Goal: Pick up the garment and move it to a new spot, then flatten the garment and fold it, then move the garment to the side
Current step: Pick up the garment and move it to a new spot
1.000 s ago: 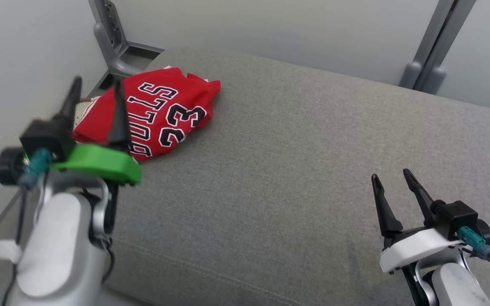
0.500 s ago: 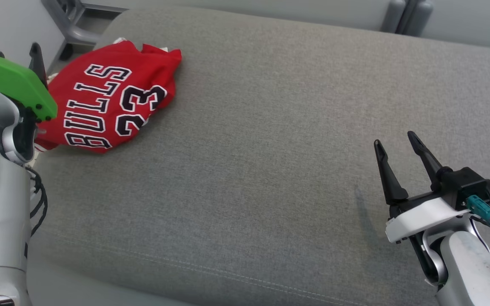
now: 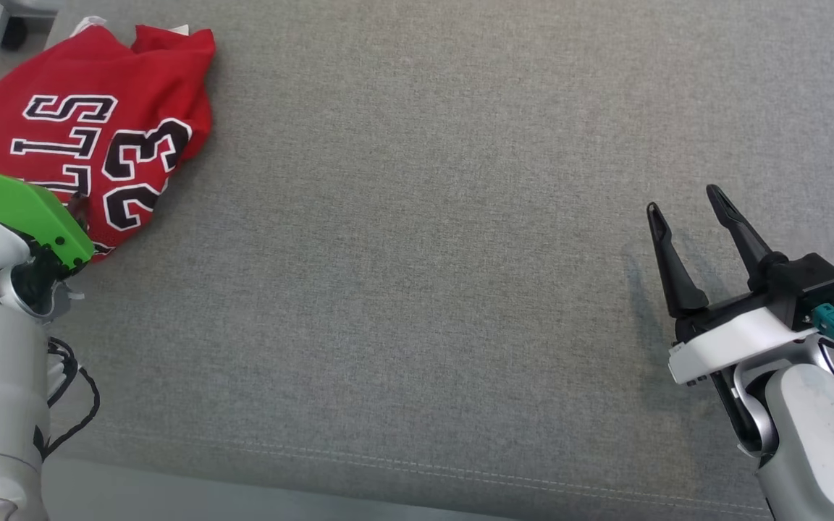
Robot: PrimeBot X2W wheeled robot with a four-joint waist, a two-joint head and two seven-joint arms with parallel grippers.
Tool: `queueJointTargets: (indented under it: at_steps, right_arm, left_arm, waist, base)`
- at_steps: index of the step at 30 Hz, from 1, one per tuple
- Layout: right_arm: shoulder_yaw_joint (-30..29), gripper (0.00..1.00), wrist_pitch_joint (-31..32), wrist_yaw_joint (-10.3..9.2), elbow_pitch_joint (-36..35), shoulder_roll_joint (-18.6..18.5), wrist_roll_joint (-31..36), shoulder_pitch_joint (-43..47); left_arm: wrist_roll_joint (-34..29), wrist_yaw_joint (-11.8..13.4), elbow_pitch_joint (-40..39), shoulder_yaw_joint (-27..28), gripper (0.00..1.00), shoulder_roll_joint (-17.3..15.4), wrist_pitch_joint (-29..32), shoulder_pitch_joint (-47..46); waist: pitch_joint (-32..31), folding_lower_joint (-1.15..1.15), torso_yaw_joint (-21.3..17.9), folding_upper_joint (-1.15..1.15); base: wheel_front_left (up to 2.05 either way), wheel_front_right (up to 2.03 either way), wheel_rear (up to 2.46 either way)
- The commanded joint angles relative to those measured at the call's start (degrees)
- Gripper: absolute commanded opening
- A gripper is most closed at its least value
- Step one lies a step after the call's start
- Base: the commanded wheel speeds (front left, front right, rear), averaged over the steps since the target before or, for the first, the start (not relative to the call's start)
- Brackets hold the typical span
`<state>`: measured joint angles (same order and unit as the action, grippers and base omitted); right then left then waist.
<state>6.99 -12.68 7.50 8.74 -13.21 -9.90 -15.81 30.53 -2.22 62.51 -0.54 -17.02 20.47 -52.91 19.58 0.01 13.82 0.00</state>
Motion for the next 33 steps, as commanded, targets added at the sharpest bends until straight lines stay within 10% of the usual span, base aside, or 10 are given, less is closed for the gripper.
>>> queueJointTargets:
  at_steps: [1,4,6,33]
  right_arm:
    - [0.1,1.00,0.1,-0.02,-0.4,-0.5,-0.2,-1.0]
    - [0.2,1.00,0.4,-0.02,-0.7,-1.0,-0.5,-1.2]
    - [0.3,1.00,0.5,-0.02,-0.9,-1.3,-0.5,-1.4]
    - [-3.4,1.00,-1.7,-0.02,1.5,3.9,0.1,2.9]
  left_arm:
    - [0.5,-0.2,0.4,0.2,1.00,0.2,-0.9,-1.3]
    - [0.8,-0.6,2.1,0.1,0.87,0.3,-1.3,-1.8]
    - [0.8,-0.9,3.0,0.0,0.00,0.1,-1.5,-2.3]
    - [-14.0,3.0,-20.3,-12.4,0.00,-4.3,-26.5,-11.6]
  waist:
    - [1.6,-0.01,-1.1,0.00]
    - [2.1,-0.01,-1.2,0.00]
    - [2.3,-0.01,-1.4,0.00]
    - [-10.5,-0.01,-2.4,0.00]
  base:
    - [0.00,0.00,0.00]
    - [0.00,0.00,0.00]
    - [0.00,0.00,0.00]
    - [0.00,0.00,0.00]
